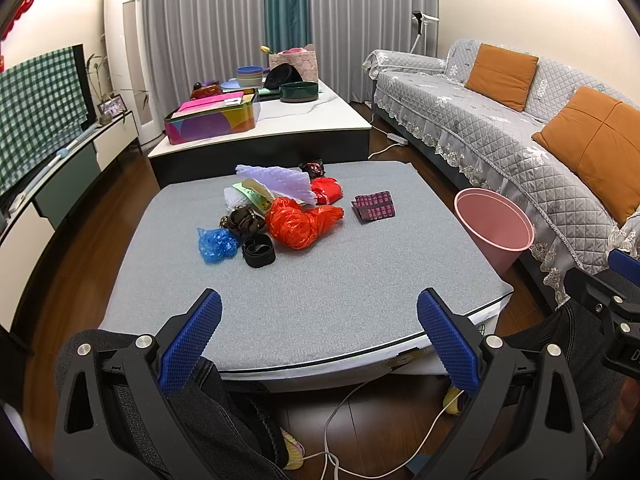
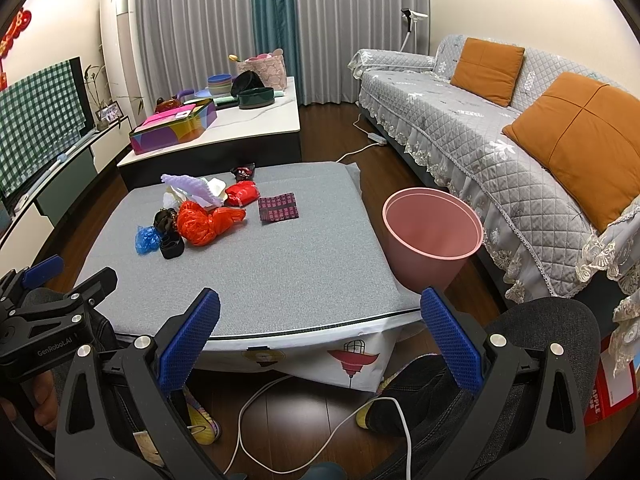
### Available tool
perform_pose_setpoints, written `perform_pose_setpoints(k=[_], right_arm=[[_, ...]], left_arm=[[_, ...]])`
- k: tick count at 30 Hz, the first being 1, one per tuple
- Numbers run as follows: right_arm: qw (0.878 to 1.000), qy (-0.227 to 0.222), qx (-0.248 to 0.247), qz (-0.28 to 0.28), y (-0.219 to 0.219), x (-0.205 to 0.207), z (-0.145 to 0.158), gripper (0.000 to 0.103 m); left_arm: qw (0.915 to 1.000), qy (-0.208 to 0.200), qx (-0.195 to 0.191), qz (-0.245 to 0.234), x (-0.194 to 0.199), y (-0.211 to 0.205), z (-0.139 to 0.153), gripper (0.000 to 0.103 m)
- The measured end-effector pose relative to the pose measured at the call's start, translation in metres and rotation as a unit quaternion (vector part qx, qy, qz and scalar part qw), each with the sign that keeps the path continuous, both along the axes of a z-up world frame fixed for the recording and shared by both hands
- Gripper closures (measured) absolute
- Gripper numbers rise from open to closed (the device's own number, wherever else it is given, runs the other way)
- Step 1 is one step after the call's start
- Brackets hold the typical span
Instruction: Collect trash
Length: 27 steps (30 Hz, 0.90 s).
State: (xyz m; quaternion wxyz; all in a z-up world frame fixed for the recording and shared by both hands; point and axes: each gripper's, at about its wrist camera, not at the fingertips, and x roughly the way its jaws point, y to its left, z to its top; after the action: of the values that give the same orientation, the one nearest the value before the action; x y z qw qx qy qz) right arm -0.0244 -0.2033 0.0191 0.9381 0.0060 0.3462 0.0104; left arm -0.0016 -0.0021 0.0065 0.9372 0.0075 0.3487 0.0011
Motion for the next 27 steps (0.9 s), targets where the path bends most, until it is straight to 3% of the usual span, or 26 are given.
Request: perform_pose_setpoints(k=[9, 14, 18, 23, 27], right_arm=[[1.0, 0.001, 0.0, 0.001, -0.002, 0.001, -0.004, 0.005], [1.0, 0.006, 0.001, 0.011, 0.003, 0.021, -0.007, 0.005], [0.999, 0.01, 0.02, 0.037, 0.014, 0.053, -0.01, 0.005], [0.995, 0.05, 0.042, 0.08, 0.04, 0.115, -0.03, 0.005], [0.996, 0.053, 0.012, 0.075, 0.059, 0.185, -0.057, 0.005]], left_arm=[[1.0, 0.005, 0.0, -0.002, 0.002, -0.001, -0.002, 0.008], [0.999, 0.041, -0.014, 0.002, 0.019, 0.015, -0.013, 0.008], [0.9965, 0.072, -0.023, 0.036, 0.037, 0.048, -0.02, 0.008], [0.9894, 0.099, -0.031, 0.101, 0.065, 0.1, -0.027, 0.008], [0.983, 0.119, -0.037, 0.135, 0.091, 0.126, -0.037, 0.008]])
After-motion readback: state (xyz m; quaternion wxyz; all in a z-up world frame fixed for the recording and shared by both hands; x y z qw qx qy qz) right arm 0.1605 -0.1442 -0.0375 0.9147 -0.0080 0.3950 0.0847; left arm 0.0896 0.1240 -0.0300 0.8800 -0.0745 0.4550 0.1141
